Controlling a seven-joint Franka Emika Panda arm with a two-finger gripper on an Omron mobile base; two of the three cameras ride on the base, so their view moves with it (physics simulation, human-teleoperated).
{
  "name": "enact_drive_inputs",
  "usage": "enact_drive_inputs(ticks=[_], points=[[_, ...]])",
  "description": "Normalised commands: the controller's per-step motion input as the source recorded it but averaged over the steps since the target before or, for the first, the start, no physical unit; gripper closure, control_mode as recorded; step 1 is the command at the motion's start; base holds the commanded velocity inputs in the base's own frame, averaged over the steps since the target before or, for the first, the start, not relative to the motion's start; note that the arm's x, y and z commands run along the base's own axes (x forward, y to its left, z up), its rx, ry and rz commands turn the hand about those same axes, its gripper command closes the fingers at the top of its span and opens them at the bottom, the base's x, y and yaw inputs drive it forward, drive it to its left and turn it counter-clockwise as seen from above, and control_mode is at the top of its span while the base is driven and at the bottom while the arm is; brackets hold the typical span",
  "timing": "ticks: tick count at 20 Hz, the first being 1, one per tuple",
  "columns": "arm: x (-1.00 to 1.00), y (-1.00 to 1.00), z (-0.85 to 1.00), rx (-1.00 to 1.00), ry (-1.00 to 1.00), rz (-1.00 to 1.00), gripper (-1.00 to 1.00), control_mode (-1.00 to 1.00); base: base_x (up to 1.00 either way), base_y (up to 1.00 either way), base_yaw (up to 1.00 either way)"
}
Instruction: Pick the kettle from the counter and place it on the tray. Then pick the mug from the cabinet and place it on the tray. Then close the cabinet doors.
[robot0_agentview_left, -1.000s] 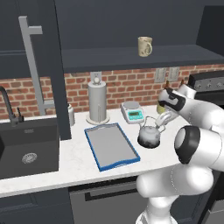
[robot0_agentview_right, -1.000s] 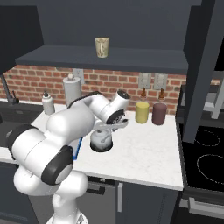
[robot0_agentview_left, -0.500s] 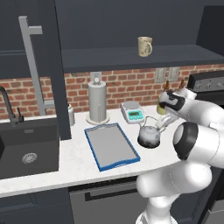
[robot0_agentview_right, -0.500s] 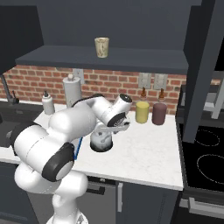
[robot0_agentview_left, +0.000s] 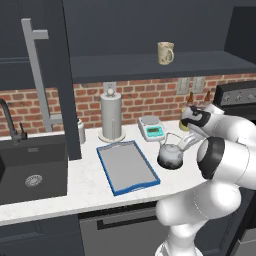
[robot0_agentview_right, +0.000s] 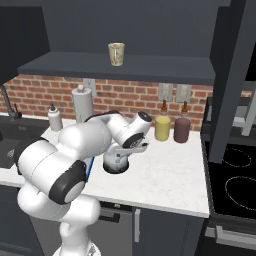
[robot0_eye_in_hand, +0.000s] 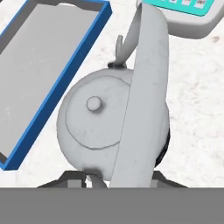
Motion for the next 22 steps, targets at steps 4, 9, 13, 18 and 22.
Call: enact_drive_inputs(ticks=[4,9,13,18,22], points=[[-0.03,0.01,0.0,0.0,0.0,0.01,1.0,-1.0,0.0,0.0,0.0],[-0.21,0.09,0.17,0.03,0.01,0.0,1.0,-1.0,0.0,0.0,0.0],[-0.22,0.34,0.53,0.04,0.0,-0.03,1.0,-1.0,0.0,0.0,0.0],[-0.16,0.7,0.63,0.02,0.0,-0.05,1.0,-1.0,0.0,0.0,0.0],[0.0,0.95,0.45,0.01,0.0,-0.08,1.0,-1.0,0.0,0.0,0.0]])
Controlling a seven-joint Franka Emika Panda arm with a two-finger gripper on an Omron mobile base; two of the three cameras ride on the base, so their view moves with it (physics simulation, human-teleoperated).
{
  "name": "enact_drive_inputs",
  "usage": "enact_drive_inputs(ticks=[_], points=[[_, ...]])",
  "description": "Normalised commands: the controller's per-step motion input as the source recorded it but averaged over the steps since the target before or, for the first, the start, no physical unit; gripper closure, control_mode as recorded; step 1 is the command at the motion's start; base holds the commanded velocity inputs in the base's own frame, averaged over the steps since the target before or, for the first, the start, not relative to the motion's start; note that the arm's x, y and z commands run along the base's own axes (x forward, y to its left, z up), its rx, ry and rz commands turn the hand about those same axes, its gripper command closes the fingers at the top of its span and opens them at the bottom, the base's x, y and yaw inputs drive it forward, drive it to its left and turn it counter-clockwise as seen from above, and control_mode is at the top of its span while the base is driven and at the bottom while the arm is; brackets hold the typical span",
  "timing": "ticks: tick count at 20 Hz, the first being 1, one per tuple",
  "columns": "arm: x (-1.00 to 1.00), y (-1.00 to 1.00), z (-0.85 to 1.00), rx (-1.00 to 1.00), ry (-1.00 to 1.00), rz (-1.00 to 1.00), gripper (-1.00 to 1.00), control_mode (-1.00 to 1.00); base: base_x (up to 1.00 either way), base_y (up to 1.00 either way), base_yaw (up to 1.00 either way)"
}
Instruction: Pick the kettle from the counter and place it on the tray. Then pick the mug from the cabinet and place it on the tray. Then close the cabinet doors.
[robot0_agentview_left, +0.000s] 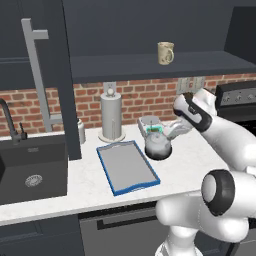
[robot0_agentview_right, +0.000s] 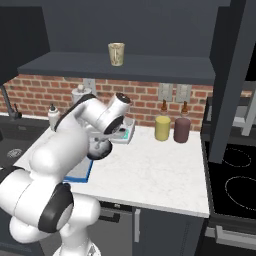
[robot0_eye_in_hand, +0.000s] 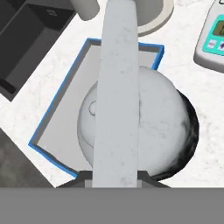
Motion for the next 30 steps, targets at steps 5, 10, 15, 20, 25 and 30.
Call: enact_drive_inputs(ticks=[5,10,15,20,25,30], points=[[0.0,1.0,0.11,0.0,0.0,-0.14,1.0,-1.0,0.0,0.0,0.0],[0.08,1.0,-0.05,0.0,0.0,-0.16,1.0,-1.0,0.0,0.0,0.0],[0.42,0.75,-0.47,0.0,0.0,-0.17,1.0,-1.0,0.0,0.0,0.0],[0.56,0.42,-0.5,0.01,0.0,-0.17,1.0,-1.0,0.0,0.0,0.0],[0.51,0.06,-0.37,0.05,0.0,-0.12,1.0,-1.0,0.0,0.0,0.0],[0.26,0.0,-0.24,0.06,0.0,-0.04,1.0,-1.0,0.0,0.0,0.0]])
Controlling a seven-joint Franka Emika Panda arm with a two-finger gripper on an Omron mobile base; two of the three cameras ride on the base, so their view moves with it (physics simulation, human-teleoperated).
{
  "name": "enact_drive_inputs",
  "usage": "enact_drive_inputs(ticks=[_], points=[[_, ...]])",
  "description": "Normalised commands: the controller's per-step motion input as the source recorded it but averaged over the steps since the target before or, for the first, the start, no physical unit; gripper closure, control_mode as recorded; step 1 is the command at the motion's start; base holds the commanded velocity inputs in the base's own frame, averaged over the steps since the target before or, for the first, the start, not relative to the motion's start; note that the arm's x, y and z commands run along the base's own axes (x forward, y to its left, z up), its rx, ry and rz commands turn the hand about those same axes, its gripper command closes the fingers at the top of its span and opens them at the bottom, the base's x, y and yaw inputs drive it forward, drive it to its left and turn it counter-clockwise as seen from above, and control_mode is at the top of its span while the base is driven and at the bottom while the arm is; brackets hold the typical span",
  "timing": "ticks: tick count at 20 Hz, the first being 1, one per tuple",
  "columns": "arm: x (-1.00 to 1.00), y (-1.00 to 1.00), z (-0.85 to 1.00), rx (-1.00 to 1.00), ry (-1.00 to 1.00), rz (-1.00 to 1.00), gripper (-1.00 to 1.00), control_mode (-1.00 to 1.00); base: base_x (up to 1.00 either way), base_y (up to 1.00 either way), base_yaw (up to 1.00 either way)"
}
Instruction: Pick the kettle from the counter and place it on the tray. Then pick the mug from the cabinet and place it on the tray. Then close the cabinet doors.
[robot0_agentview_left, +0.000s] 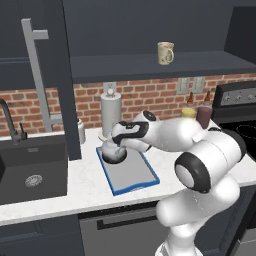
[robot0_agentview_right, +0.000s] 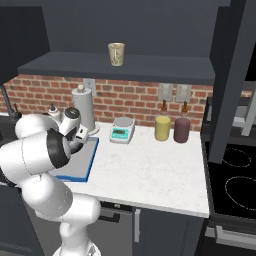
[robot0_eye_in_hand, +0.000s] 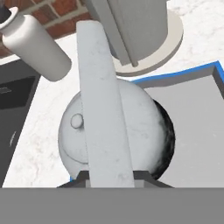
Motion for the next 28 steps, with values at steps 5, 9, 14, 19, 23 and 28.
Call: enact_drive_inputs(ticks=[5,9,14,19,23,28], points=[[0.03,0.0,-0.23,0.03,0.0,-0.02,1.0,-1.0,0.0,0.0,0.0],[-0.18,-0.09,-0.13,0.0,0.0,-0.08,-1.0,-1.0,0.0,0.0,0.0],[-0.26,-0.19,-0.02,0.01,0.0,-0.09,-1.0,-1.0,0.0,0.0,0.0],[-0.3,-0.13,0.19,0.05,0.0,-0.05,-1.0,-1.0,0.0,0.0,0.0],[-0.39,-0.04,0.67,0.08,-0.03,-0.01,-1.0,-1.0,0.0,0.0,0.0],[-0.5,0.0,0.99,0.09,-0.06,0.0,-1.0,-1.0,0.0,0.0,0.0]])
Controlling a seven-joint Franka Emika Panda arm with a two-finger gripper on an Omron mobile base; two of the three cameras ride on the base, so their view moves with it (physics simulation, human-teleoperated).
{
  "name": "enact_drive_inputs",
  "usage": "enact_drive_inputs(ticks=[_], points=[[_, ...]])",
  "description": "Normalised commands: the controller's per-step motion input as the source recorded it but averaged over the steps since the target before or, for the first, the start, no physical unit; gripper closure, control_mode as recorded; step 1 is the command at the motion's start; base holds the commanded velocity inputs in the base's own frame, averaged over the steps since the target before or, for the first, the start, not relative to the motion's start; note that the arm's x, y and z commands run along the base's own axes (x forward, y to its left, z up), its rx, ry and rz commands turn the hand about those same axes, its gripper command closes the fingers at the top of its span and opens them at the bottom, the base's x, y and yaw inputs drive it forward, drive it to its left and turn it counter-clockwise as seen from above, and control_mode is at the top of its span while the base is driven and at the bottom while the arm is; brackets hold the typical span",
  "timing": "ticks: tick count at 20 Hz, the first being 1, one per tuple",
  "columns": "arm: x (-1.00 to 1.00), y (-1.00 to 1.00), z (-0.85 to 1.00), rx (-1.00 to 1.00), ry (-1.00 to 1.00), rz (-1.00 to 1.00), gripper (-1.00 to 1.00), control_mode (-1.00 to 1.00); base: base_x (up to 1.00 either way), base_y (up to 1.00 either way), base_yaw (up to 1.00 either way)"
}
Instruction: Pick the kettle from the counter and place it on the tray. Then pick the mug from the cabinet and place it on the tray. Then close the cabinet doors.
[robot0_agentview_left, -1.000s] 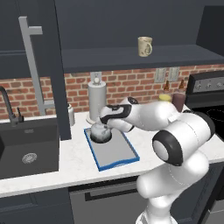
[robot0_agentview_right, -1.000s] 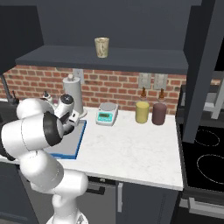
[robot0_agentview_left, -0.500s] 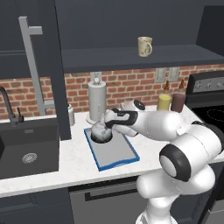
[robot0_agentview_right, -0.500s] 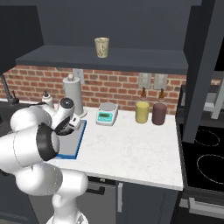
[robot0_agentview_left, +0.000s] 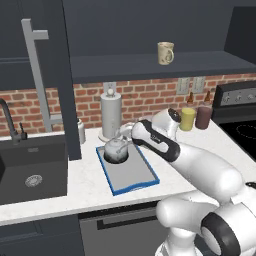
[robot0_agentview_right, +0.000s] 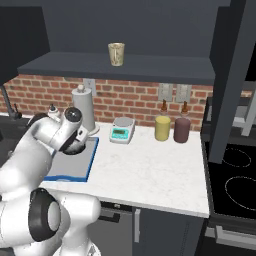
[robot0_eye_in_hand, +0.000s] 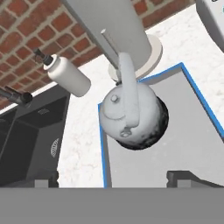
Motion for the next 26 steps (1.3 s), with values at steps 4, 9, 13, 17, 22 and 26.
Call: enact_drive_inputs(ticks=[4,9,13,17,22,26], points=[[-0.58,-0.01,0.93,0.0,0.04,0.0,-1.0,-1.0,0.0,0.0,0.0],[-0.31,-0.03,0.35,-0.04,0.22,-0.05,-1.0,-1.0,0.0,0.0,0.0],[0.0,0.01,0.0,-0.02,0.0,0.0,-1.0,-1.0,0.0,0.0,0.0],[-0.09,0.0,0.07,0.0,0.0,0.0,-1.0,-1.0,0.0,0.0,0.0],[-0.36,-0.04,0.44,-0.05,0.0,0.0,-1.0,-1.0,0.0,0.0,0.0],[-0.42,-0.32,0.59,-0.21,-0.11,0.01,-1.0,-1.0,0.0,0.0,0.0]])
